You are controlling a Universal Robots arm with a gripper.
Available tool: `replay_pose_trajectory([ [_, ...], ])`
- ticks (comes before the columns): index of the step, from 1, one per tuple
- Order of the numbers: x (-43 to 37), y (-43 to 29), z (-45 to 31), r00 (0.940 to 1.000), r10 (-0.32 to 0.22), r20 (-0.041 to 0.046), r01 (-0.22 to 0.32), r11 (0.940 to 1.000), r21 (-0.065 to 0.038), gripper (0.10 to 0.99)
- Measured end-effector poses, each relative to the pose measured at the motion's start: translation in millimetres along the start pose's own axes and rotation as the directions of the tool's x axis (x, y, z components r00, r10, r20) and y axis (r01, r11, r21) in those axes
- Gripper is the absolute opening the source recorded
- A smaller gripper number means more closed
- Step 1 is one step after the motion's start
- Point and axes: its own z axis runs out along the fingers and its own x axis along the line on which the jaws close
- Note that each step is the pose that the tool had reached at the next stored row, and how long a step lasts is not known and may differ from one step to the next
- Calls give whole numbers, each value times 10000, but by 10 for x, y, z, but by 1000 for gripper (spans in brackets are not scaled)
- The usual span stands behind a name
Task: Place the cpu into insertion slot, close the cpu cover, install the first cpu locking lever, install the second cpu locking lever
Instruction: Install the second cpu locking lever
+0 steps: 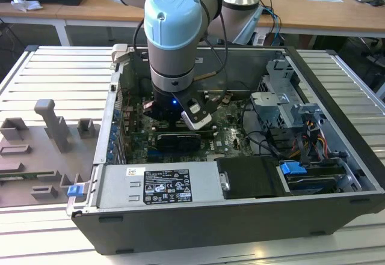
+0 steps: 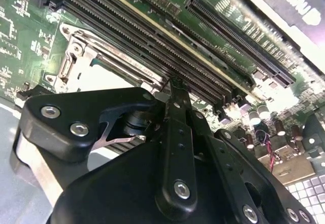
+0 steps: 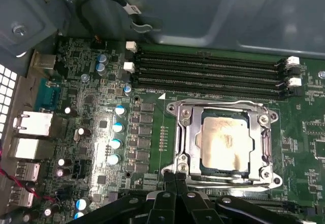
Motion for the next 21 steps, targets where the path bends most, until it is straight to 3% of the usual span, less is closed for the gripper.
replay_pose_trajectory([
  [4,15,-6,29,10000,-14,7,14,9999,-124,106],
  [12,22,-14,61,10000,-18,11,18,9998,-203,106],
  [16,19,4,-7,10000,-18,12,18,9998,-205,106],
  [21,13,43,-162,10000,-17,12,18,9998,-205,106],
])
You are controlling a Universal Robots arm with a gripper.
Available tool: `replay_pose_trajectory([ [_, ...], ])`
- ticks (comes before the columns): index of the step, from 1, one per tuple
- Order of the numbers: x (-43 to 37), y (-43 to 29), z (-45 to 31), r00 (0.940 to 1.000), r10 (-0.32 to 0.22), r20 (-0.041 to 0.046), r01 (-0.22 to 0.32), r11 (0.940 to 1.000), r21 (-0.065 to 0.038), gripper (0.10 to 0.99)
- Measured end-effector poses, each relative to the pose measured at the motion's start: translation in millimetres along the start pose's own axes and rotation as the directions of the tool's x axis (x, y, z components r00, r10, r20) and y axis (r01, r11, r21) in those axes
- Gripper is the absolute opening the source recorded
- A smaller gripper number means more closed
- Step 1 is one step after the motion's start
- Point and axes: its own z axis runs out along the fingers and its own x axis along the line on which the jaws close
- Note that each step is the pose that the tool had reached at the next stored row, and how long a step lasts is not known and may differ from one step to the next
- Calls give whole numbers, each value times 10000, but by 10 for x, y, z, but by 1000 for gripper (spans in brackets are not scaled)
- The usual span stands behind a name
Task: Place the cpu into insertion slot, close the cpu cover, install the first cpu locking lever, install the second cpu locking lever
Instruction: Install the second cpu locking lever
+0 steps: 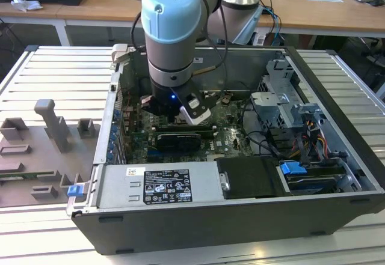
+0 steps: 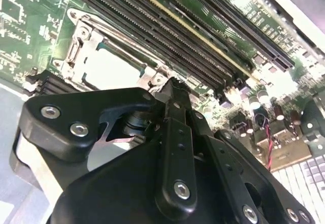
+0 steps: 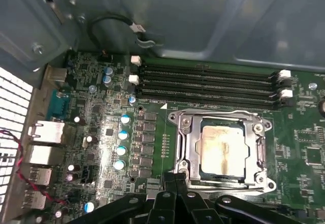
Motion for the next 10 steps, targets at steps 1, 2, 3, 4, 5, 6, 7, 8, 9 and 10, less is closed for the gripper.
replay_pose_trajectory([
  [1,-1,6,-22,10000,0,1,0,10000,-1,106],
  [2,-2,15,-55,10000,0,0,0,10000,0,106],
  [3,-3,20,-73,10000,0,0,0,10000,0,106],
  [4,-4,26,-94,10000,0,1,0,10000,-1,106],
  [5,-5,32,-114,10000,0,1,0,10000,-3,106],
  [6,-5,35,-126,10000,-1,1,1,10000,-3,106],
  [7,-6,37,-130,10000,-1,1,1,10000,-5,106],
  [8,-6,37,-130,10000,0,3,0,10000,-6,106],
  [9,-6,37,-130,10000,-1,2,1,10000,-8,106],
  [10,-6,37,-131,10000,-1,1,1,10000,-6,106],
])
